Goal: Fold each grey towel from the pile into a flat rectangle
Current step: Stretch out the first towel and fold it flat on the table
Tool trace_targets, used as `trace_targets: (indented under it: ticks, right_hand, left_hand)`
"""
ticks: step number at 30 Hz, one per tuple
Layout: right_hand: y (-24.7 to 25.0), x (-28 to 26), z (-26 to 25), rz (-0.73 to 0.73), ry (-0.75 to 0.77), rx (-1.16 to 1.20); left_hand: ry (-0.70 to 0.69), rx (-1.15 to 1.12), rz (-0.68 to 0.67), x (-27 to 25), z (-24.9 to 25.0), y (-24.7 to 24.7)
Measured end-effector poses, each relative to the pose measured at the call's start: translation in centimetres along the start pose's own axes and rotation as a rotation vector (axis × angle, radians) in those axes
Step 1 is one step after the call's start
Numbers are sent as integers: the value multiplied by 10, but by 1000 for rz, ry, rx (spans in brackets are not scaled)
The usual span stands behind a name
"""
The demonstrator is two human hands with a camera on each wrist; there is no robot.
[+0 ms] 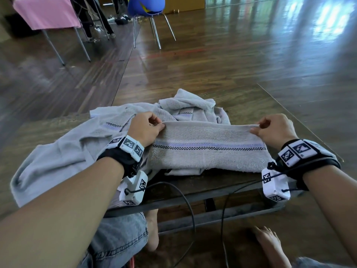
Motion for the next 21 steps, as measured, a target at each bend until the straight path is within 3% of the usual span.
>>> trace_targets:
  ticks: [5, 9, 15, 21]
  right_hand:
    - [6, -1, 3, 90, 16, 77]
    - [6, 7, 0, 124, 72, 104]
    - [-10, 11, 1, -174, 154, -108]
    - [-5, 9, 0, -279, 184, -153]
  left_hand:
    - [1, -124, -50, -1, 1, 12]
    - [82, -64, -94, 7, 1, 15]
    - [19, 246, -236, 4, 4, 8]
    - [35, 308, -266, 2, 12, 17]
Point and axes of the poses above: each hand's wrist, its own x-axis towards the middle knuckle, its own y-axis out of the back of the hand, z = x × y, the point moved 1 cm from there along x, towards the middle knuckle, and after that the axes turned 13 degrees about y, right-handed, at the moved point
